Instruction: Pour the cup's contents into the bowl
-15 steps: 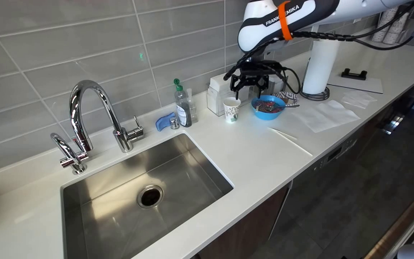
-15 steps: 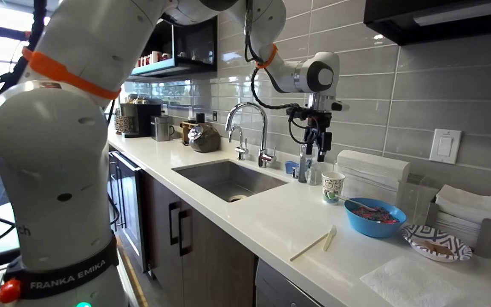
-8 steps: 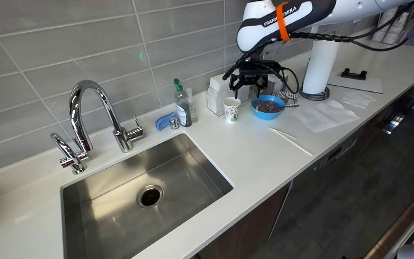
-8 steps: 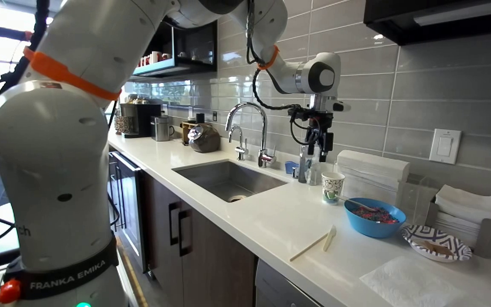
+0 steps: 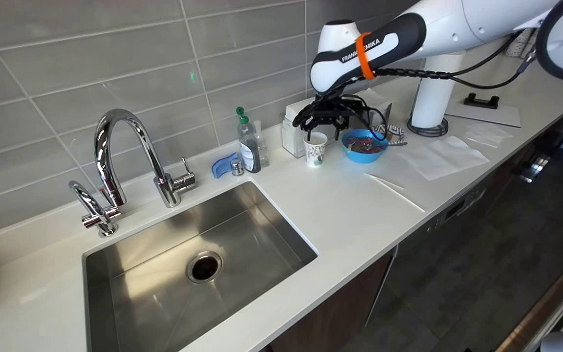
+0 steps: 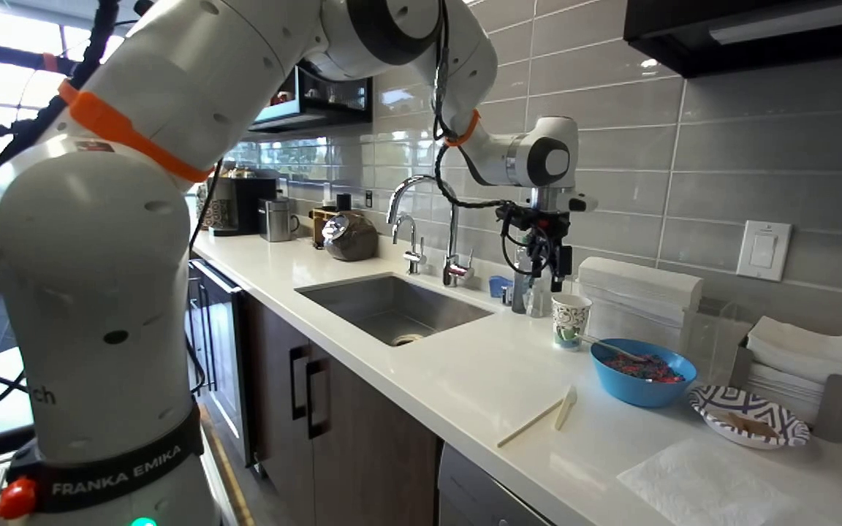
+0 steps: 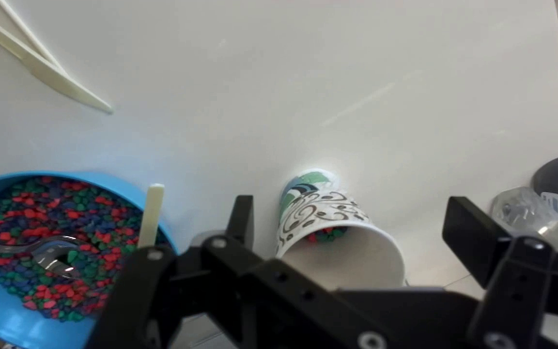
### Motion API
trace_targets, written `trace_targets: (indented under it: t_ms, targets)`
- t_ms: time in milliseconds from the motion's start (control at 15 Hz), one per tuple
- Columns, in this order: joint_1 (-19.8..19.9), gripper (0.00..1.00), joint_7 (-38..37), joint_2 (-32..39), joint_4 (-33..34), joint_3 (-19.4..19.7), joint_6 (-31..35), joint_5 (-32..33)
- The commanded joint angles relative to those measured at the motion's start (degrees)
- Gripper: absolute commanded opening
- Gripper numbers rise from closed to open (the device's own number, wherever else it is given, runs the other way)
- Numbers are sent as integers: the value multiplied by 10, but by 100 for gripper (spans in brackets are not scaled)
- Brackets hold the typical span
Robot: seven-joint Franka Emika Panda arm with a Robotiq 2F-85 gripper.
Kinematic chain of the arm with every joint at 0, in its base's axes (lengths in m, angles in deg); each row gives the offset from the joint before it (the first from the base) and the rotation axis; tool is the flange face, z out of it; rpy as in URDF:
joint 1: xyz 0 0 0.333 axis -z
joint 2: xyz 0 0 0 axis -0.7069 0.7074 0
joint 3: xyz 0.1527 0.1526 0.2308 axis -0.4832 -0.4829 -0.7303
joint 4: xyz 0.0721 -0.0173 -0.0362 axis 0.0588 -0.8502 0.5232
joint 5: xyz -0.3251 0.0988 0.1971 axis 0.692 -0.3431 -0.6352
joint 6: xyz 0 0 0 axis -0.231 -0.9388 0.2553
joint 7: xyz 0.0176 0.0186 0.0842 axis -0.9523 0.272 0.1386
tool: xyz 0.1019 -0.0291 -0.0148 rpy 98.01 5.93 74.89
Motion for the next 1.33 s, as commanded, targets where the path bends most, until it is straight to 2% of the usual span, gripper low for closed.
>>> trace_targets:
  t_ms: [0, 267, 467, 600, 667, 733, 867, 933, 1000, 1200, 1267]
  targets:
    - [-22, 100, -22, 57, 61, 22, 22, 5]
    - [-30, 100, -20, 93, 103, 32, 28, 5]
    - [-32, 94, -17, 113, 132, 35, 25, 5]
    - [-32, 86, -14, 127, 150, 35, 28, 5]
    - [-32, 77, -13, 132, 158, 34, 28, 4]
    - [-33, 78, -12, 138, 167, 36, 25, 5]
    - [-33, 66, -11, 149, 182, 37, 24, 6]
    - [-33, 67, -9, 154, 188, 37, 25, 6]
    - [-33, 62, -8, 159, 193, 38, 27, 7]
    - [-34, 53, -4, 171, 204, 38, 31, 8]
    - [-34, 42, -3, 175, 208, 38, 29, 8]
